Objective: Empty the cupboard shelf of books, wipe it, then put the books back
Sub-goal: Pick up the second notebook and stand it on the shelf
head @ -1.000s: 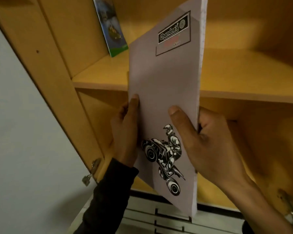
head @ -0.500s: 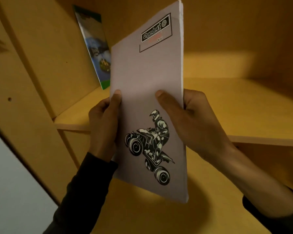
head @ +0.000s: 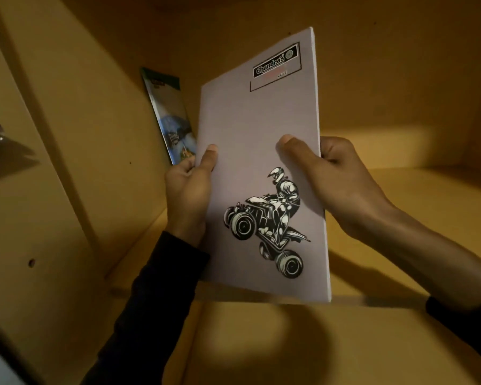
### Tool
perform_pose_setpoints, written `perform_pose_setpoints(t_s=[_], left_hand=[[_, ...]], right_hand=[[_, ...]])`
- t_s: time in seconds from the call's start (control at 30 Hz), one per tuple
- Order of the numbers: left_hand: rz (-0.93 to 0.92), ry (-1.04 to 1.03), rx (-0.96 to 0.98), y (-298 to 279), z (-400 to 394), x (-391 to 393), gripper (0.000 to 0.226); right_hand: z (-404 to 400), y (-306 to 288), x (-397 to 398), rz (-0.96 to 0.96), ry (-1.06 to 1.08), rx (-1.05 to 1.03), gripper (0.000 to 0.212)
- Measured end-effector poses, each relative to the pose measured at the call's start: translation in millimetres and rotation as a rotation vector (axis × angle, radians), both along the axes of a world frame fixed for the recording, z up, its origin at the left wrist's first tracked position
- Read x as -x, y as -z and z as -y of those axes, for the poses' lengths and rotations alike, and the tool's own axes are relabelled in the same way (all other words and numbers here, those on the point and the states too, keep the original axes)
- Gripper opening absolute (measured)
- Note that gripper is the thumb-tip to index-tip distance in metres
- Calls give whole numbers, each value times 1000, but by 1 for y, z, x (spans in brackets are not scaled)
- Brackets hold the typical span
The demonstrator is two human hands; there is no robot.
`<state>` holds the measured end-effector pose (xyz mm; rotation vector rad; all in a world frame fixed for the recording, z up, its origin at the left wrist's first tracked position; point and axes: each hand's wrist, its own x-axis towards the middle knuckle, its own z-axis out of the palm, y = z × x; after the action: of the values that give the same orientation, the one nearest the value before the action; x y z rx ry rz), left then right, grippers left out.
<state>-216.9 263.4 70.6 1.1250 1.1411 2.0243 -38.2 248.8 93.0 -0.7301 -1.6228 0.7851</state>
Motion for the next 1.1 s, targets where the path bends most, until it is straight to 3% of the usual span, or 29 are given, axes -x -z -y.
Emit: perform_pose_setpoints(t_s=[0.07,0.17,0.43,0.67,0.83,0.9,1.1], left_hand=[[0,16,-1,-3,-11,6,49],[44,20,-11,-4,-26,12,32],[152,-125,-132,-19,-66,13,17],[153,-311,-233,-11,-101,19,14],[114,-445,-280,-8,-122,31,22],[101,-495,-286,-9,-128,36,27],[59,-581,-276,-6,-147,51,28]], right_hand=[[-17,-2,3,20,11,-7,49],[-43,-7,2,54,14,-7,55],[-124,-23,11,89,12,103,31],[-176,-11,44,101,-10,145,24],[-204,24,71,129,-38,266,37],[-213,32,81,96,-55,288,33],[-245,39,111,144,-4,233,33]])
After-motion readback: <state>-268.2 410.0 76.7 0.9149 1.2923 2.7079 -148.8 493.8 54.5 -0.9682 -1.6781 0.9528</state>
